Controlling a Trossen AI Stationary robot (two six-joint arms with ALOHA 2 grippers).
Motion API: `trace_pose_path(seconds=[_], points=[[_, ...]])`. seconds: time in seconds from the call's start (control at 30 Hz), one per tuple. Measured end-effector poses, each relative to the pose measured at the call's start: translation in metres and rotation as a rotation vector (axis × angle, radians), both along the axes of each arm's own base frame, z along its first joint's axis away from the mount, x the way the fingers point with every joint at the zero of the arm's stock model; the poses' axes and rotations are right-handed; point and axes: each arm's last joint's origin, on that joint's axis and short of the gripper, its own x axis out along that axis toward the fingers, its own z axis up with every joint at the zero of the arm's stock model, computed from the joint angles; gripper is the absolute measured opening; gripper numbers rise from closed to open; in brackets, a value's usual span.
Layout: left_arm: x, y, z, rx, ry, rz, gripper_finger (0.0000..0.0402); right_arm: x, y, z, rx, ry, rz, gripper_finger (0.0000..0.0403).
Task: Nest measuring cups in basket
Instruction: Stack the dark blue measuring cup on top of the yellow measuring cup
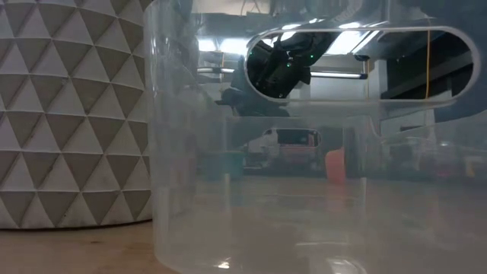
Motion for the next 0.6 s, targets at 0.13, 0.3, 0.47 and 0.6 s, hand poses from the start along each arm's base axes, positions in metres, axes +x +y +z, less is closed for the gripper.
trace_pose_path(seconds=[0.13, 0.3, 0.47, 0.6], points=[[0.0, 0.0, 0.0, 0.0, 0.0, 0.0, 0.0195, 0.0, 0.0, 0.0, 0.0, 0.0, 0.0, 0.013], [0.0, 0.0, 0.0, 0.0, 0.0, 0.0, 0.0195, 0.0, 0.0, 0.0, -0.003, -0.001, 0.002, 0.013], [0.0, 0.0, 0.0, 0.0, 0.0, 0.0, 0.0195, -0.001, 0.005, 0.012, -0.051, -0.01, -0.015, 0.013], [0.0, 0.0, 0.0, 0.0, -0.003, -0.001, 0.0195, -0.003, 0.017, 0.034, -0.103, -0.044, -0.026, 0.0129]])
